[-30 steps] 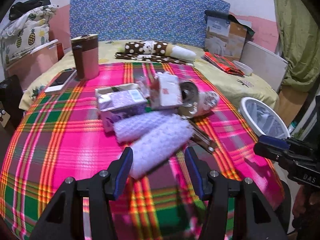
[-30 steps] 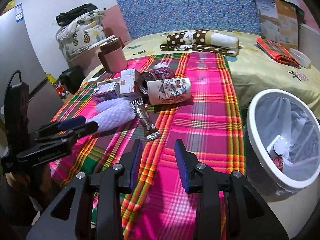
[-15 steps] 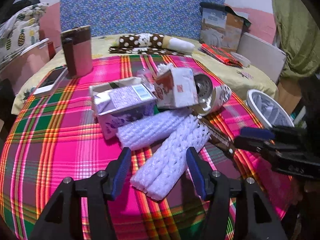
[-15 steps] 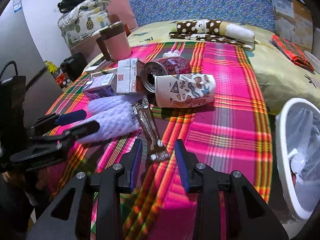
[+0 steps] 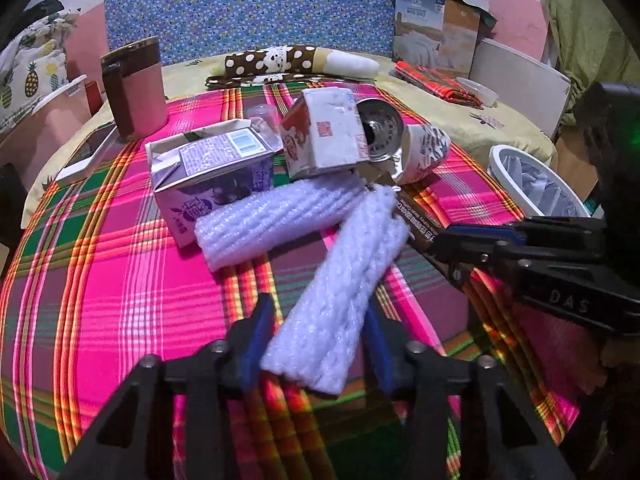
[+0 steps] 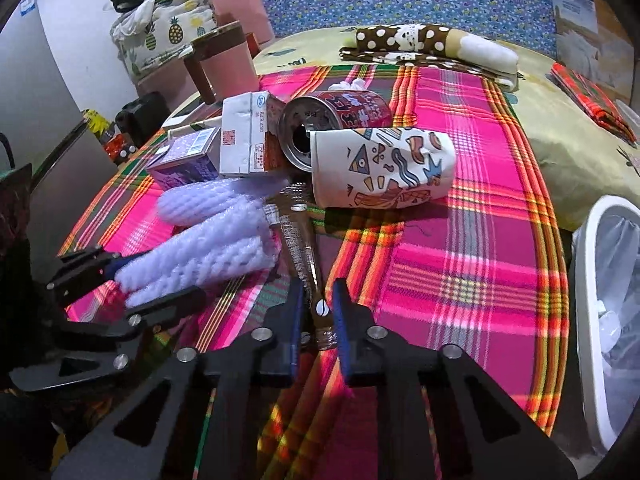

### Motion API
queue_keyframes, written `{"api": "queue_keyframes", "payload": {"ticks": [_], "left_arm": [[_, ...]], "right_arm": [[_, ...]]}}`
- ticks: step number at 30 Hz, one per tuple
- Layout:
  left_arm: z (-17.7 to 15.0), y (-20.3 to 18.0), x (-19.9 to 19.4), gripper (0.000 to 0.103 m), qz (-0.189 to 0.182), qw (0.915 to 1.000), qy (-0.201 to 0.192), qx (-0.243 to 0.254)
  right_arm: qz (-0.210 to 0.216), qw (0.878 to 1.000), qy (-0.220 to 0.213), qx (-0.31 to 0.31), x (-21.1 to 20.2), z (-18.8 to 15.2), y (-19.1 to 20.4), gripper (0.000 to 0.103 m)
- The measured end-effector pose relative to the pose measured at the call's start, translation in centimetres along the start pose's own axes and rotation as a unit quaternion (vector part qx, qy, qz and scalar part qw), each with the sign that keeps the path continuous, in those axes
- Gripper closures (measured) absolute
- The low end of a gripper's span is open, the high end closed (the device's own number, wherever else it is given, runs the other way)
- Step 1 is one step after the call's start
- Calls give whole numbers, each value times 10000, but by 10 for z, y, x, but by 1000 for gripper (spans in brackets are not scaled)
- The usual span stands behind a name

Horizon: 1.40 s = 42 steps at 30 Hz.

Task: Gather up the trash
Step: 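Grasp the white foam net with the left tool while the right tool grasps the brown wrapper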

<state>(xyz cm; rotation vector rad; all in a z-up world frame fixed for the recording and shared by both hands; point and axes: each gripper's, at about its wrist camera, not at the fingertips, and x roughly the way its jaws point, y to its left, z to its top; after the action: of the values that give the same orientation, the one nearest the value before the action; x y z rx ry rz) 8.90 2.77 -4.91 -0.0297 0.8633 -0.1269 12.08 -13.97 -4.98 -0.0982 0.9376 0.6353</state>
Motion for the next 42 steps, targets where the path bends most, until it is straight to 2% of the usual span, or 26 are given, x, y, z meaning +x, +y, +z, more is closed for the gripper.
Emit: {"api": "queue_keyframes", "payload": {"ticks": [1,4,9,31,34,38,42], "left_arm": [[-1,-1,-1,68,-41,10000,8,-39],[-5,-8,-6,73,-27,10000,-1,-77],[-8,-16,-16,75,-60,9998,-83,-174],[-10,-37,-37,77,-107,9995,-276,-113],[-11,-40,-36,77,-122,9996,-250,-97],[-12,-40,-35,77,-125,9996,-238,-101],[-11,-38,-36,77,-98,9996,-236,-139]], "right_arm": [[-1,10000,-12,12,-2,-1,-1,89],[12,10000,-64,74,-12,-8,-3,90],[13,9997,-156,191,-23,-13,-7,91],[-128,9974,-545,461,-52,-27,-17,95],[-120,9976,-503,466,-51,-28,-19,95],[121,9989,-247,367,-41,-33,-17,95],[124,9987,-278,408,-38,-32,-15,89]]}}
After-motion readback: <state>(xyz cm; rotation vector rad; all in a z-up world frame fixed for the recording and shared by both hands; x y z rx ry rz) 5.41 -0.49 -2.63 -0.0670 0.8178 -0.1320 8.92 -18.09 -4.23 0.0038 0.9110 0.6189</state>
